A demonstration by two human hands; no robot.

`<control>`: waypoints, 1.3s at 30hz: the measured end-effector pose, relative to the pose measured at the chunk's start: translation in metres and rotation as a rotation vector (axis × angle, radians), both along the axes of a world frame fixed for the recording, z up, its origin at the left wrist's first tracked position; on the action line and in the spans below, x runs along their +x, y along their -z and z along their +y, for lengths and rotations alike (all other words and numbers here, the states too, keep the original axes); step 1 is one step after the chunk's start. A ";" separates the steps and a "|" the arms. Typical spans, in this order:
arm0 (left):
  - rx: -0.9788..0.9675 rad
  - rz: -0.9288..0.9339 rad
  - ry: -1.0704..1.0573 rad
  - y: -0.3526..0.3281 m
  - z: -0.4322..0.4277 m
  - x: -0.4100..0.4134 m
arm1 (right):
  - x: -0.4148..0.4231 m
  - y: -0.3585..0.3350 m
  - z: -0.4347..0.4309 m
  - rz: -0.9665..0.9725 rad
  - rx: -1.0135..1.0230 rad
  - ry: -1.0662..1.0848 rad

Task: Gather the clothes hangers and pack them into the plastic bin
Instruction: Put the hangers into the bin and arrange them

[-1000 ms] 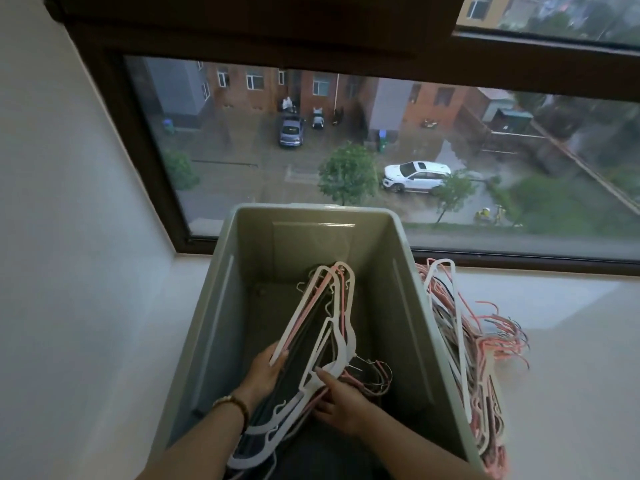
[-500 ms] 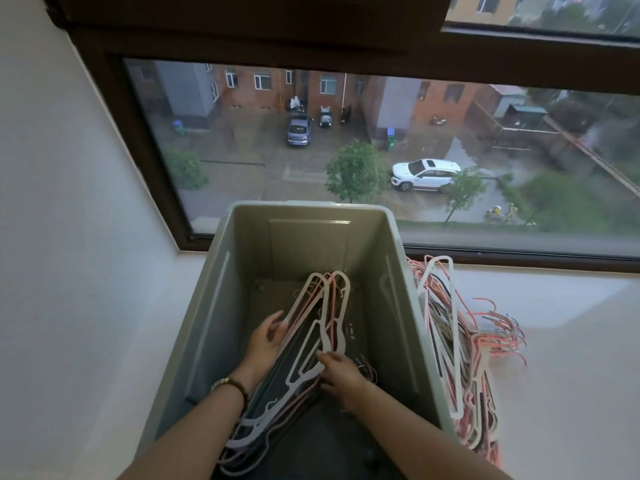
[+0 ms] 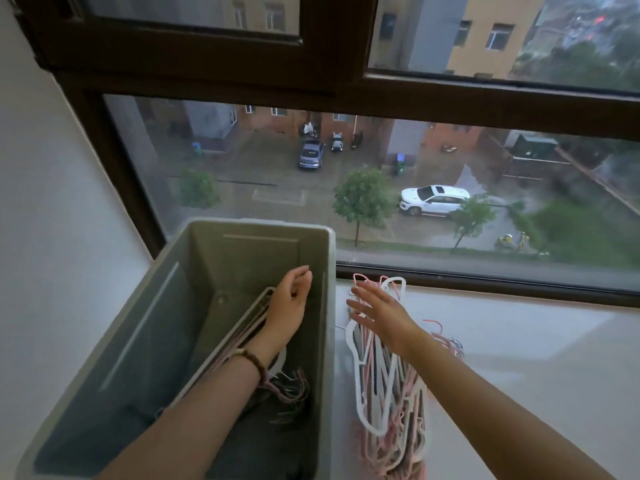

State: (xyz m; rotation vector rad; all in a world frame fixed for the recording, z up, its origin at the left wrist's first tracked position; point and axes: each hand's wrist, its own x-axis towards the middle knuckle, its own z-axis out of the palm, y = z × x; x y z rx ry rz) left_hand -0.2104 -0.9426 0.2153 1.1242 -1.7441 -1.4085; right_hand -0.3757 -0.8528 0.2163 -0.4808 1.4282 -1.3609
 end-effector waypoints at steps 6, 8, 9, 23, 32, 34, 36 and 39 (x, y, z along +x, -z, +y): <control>-0.041 0.031 0.034 -0.004 0.043 -0.077 | -0.074 0.040 0.053 0.104 0.142 0.027; 0.005 -0.025 0.062 0.010 0.056 -0.098 | -0.090 0.057 0.068 0.130 0.188 0.007; 0.040 -0.066 0.066 0.019 0.061 -0.106 | -0.097 0.065 0.075 0.133 0.206 0.004; 0.740 -0.320 -0.226 0.162 0.092 -0.133 | -0.090 0.144 0.084 -0.004 0.226 -0.117; 0.652 0.008 -0.134 0.128 0.095 -0.159 | -0.067 0.132 0.062 0.264 0.136 -0.062; 0.565 0.007 -0.149 0.124 0.093 -0.156 | -0.073 0.124 0.062 0.307 0.079 0.003; 0.540 -0.001 -0.229 0.130 0.089 -0.148 | -0.079 0.117 0.064 0.314 0.008 0.059; 0.599 -0.124 -0.281 0.147 0.091 -0.138 | -0.080 0.112 0.070 0.298 -0.021 0.130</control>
